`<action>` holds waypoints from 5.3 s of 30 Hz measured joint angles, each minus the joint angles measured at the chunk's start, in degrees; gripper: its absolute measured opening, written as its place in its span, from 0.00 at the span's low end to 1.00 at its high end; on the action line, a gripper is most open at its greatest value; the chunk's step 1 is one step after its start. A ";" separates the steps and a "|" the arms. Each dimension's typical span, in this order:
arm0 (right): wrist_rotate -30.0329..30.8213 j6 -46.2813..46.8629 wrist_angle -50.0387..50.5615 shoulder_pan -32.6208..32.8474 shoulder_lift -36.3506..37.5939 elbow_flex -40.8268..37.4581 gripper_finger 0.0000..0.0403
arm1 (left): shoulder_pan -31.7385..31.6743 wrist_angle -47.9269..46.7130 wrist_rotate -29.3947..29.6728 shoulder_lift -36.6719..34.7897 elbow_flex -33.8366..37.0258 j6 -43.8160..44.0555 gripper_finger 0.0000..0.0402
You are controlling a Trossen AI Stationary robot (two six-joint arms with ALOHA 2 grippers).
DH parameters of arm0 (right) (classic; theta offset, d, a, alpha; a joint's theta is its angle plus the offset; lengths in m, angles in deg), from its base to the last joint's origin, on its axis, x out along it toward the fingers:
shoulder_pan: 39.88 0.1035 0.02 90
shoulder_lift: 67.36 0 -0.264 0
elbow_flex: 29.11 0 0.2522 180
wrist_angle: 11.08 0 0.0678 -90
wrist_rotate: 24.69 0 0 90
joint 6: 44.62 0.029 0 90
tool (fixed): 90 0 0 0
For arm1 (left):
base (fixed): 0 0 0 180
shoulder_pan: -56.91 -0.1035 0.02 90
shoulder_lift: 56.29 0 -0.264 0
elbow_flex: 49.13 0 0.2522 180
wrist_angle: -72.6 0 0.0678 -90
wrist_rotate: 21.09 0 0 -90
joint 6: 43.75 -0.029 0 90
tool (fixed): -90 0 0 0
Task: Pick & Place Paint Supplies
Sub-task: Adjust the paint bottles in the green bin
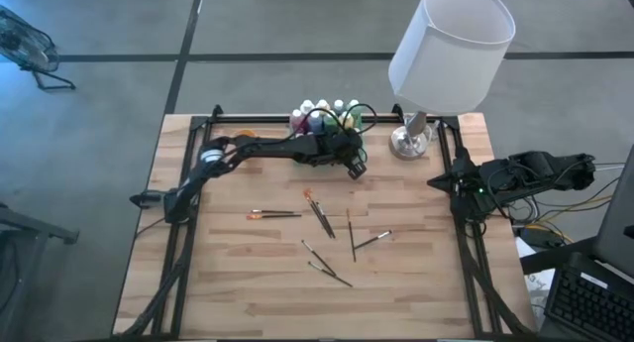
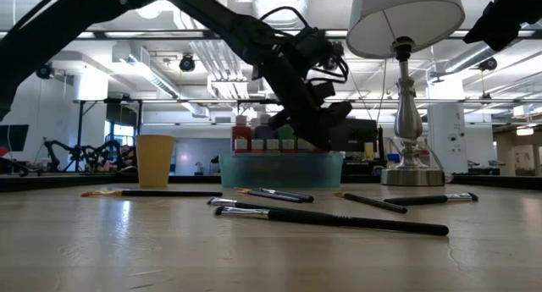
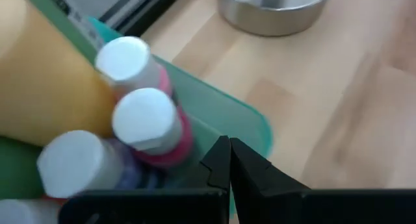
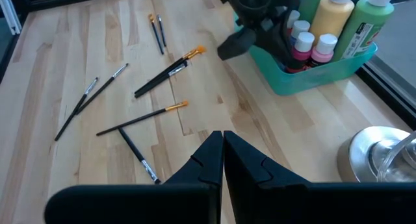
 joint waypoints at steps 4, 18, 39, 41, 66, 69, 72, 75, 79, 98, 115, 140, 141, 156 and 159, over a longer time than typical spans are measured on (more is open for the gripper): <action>0.00 0.00 -0.04 0.00 0.02 0.02 0.02 | -0.26 -0.11 1.32 0.55 -0.28 -0.11 0.01; 0.00 0.00 -0.03 0.00 0.00 0.02 0.02 | -2.33 0.47 2.89 1.45 -0.21 -1.14 0.01; 0.00 0.00 -0.04 -0.02 0.01 0.02 0.02 | 1.65 -5.82 -2.15 -5.76 -0.14 -3.00 0.01; 0.00 0.00 -0.02 0.00 0.00 0.02 0.02 | 2.73 -7.29 -1.42 -9.29 -0.07 -3.91 0.01; 0.02 -0.58 -0.32 -0.02 0.07 0.02 0.02 | 11.11 43.07 -6.22 -67.54 64.16 -6.55 0.01; 0.02 -0.72 -0.61 -0.02 0.04 0.02 0.02 | 11.04 43.65 -5.21 -72.58 68.00 -7.55 0.01; 0.11 -1.93 -2.04 -0.02 0.04 0.00 0.02 | 11.04 43.49 -3.43 -76.22 71.13 -8.82 0.01; 0.12 -4.13 -7.06 -0.02 0.02 0.00 0.02 | 11.00 43.52 -2.88 -79.19 73.32 -10.45 0.01; 0.13 -5.23 -16.50 -0.02 -0.04 -0.35 0.02 | 11.00 43.45 -1.54 -81.59 75.01 -13.00 0.01; 25.27 -12.51 -43.20 -1.89 -21.35 -7.33 0.02 | 9.69 41.57 2.44 -82.18 75.06 -18.10 0.01; 15.51 -9.56 -52.17 -20.03 -49.51 1.29 0.02 | -0.84 39.93 2.84 -82.16 75.87 -21.96 0.01; -0.28 -14.40 -70.54 -41.54 -67.62 3.73 0.02 | -1.92 37.43 2.70 -82.16 75.87 -22.10 0.01; -0.35 -14.40 -70.68 -41.81 -68.32 4.04 0.02 | -1.92 37.41 2.71 -82.16 75.87 -22.06 0.01; -0.24 -15.04 -70.77 -43.91 -72.06 6.15 0.02 | -1.92 36.40 2.67 -82.16 75.87 -21.97 0.01; -0.87 -15.04 -70.76 -43.97 -72.35 6.32 0.02 | -1.92 36.40 2.67 -82.16 75.87 -21.97 0.01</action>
